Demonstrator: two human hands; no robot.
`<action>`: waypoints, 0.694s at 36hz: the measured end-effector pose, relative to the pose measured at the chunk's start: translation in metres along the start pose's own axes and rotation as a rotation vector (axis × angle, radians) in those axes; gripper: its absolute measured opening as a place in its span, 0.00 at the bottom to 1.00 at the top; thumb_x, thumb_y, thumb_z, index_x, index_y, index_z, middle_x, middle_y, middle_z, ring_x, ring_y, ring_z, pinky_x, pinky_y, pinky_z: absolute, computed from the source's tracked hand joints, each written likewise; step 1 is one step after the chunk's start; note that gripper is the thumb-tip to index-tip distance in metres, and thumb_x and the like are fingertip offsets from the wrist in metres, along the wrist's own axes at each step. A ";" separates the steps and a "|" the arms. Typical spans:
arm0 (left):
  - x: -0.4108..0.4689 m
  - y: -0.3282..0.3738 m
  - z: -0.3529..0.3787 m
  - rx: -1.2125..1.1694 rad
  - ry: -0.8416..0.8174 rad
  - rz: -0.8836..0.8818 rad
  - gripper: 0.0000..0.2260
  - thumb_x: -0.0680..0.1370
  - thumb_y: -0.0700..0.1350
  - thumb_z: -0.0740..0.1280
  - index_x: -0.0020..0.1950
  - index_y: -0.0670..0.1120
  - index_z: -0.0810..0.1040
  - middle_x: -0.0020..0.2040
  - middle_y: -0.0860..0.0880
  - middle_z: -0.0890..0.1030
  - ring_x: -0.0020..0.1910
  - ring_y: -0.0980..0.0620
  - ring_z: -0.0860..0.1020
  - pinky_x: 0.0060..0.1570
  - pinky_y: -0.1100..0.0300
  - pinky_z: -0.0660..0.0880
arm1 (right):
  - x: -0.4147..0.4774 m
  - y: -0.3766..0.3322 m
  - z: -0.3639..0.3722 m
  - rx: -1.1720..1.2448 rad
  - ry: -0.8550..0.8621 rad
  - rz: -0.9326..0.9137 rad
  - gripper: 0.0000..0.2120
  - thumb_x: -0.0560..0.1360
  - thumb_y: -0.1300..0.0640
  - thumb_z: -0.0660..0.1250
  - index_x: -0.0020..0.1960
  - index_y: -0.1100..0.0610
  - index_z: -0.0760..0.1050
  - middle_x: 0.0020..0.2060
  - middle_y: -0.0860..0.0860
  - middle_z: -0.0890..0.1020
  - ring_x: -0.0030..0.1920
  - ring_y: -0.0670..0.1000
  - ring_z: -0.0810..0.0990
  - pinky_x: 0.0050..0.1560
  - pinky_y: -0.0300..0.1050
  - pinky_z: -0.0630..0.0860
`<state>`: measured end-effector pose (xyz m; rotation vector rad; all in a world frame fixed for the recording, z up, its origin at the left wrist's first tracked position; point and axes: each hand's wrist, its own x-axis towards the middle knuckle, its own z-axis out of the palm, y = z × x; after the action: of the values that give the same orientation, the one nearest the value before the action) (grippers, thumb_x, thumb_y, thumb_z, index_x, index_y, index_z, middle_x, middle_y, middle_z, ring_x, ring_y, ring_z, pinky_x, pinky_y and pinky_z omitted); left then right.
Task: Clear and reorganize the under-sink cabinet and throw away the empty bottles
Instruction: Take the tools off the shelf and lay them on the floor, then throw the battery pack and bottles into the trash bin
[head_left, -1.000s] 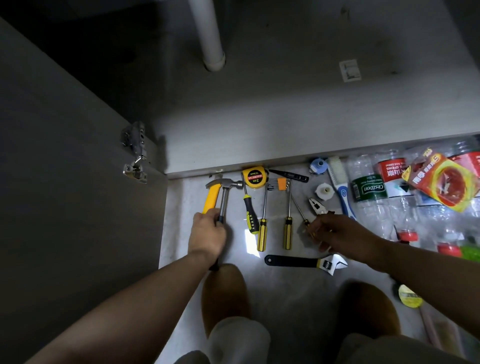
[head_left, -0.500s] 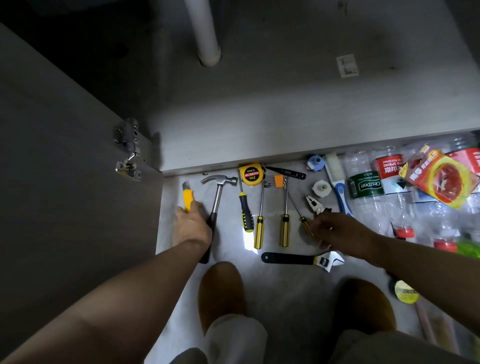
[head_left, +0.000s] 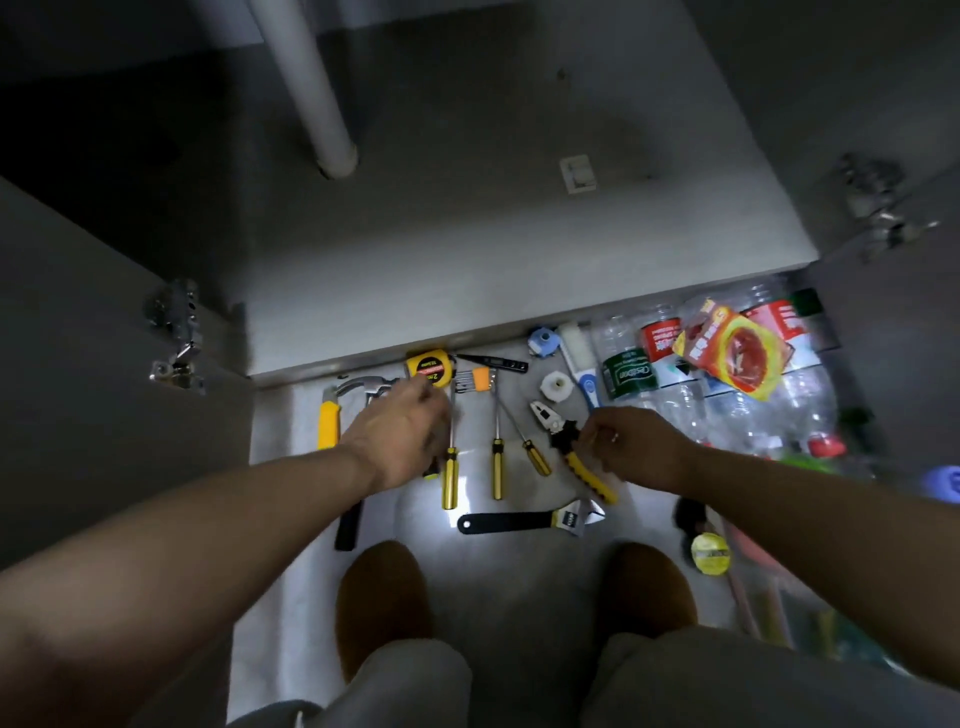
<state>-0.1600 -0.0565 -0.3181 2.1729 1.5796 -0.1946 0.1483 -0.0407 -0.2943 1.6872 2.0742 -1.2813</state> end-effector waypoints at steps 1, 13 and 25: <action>0.012 0.010 -0.010 0.005 -0.071 0.078 0.15 0.78 0.45 0.66 0.65 0.49 0.76 0.62 0.47 0.71 0.62 0.46 0.72 0.56 0.53 0.75 | -0.003 0.005 -0.004 -0.013 0.049 -0.007 0.07 0.78 0.61 0.65 0.52 0.58 0.81 0.50 0.54 0.83 0.51 0.55 0.82 0.52 0.46 0.77; 0.119 0.134 -0.068 0.096 -0.349 0.320 0.13 0.81 0.47 0.64 0.65 0.51 0.75 0.62 0.46 0.74 0.60 0.47 0.75 0.59 0.54 0.73 | -0.017 0.069 -0.073 -0.391 0.655 0.289 0.29 0.70 0.53 0.72 0.68 0.55 0.67 0.62 0.58 0.70 0.62 0.58 0.68 0.60 0.53 0.71; 0.141 0.177 -0.020 -0.481 -0.288 0.139 0.10 0.81 0.42 0.65 0.61 0.47 0.80 0.59 0.49 0.80 0.58 0.50 0.78 0.55 0.62 0.72 | -0.004 0.092 -0.088 -0.407 0.759 0.386 0.23 0.73 0.59 0.69 0.66 0.54 0.66 0.62 0.56 0.68 0.62 0.56 0.69 0.64 0.62 0.72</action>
<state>0.0495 0.0310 -0.3042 1.7775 1.1667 -0.0690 0.2620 0.0171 -0.2838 2.4108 1.9663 -0.0721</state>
